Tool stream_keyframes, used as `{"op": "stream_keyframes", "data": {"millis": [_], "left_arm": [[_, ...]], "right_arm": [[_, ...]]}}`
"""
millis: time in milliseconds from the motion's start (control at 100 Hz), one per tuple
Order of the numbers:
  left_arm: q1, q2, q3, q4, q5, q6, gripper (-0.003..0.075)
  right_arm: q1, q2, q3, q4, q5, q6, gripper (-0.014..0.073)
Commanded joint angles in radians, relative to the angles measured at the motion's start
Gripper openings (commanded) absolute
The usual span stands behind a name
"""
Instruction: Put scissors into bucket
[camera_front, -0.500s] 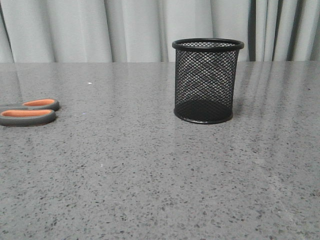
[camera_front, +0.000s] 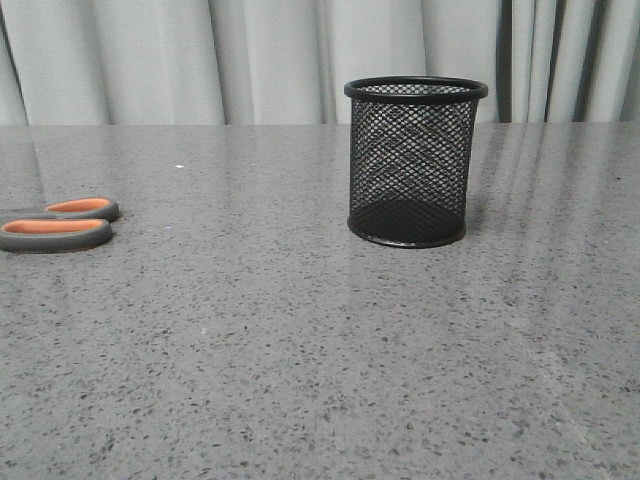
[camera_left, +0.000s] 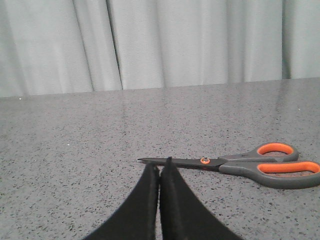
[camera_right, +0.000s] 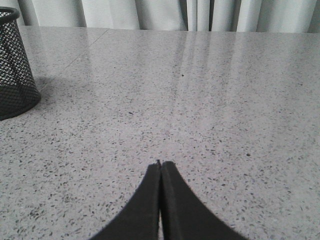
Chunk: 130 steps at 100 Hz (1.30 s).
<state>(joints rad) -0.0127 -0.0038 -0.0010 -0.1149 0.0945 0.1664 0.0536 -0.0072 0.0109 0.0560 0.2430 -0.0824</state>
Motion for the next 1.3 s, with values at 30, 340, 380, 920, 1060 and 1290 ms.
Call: {"op": "stream_keyframes", "data": {"millis": [30, 340, 380, 920, 1060, 1290], "left_arm": [[-0.006, -0.025, 0.028, -0.001, -0.077, -0.01, -0.0021], [-0.006, -0.025, 0.028, -0.001, -0.077, -0.01, -0.0021], [-0.006, -0.025, 0.028, -0.001, -0.077, -0.01, -0.0021], [-0.006, -0.025, 0.028, -0.174, -0.094, -0.01, -0.0021], [-0.006, -0.025, 0.026, -0.331, -0.151, -0.01, -0.0021], [-0.006, -0.025, 0.024, -0.641, -0.155, -0.01, -0.0021]], "right_arm": [[-0.006, -0.026, 0.017, -0.012, -0.081, -0.001, -0.0066], [-0.006, -0.026, 0.017, -0.012, -0.117, -0.001, -0.0066], [-0.006, -0.026, 0.017, -0.012, -0.129, -0.001, -0.0066], [-0.006, -0.026, 0.017, 0.143, -0.216, -0.001, -0.0066], [-0.006, -0.026, 0.017, 0.323, -0.259, -0.001, -0.0066], [-0.006, -0.026, 0.017, 0.558, -0.272, -0.001, -0.0066]]}}
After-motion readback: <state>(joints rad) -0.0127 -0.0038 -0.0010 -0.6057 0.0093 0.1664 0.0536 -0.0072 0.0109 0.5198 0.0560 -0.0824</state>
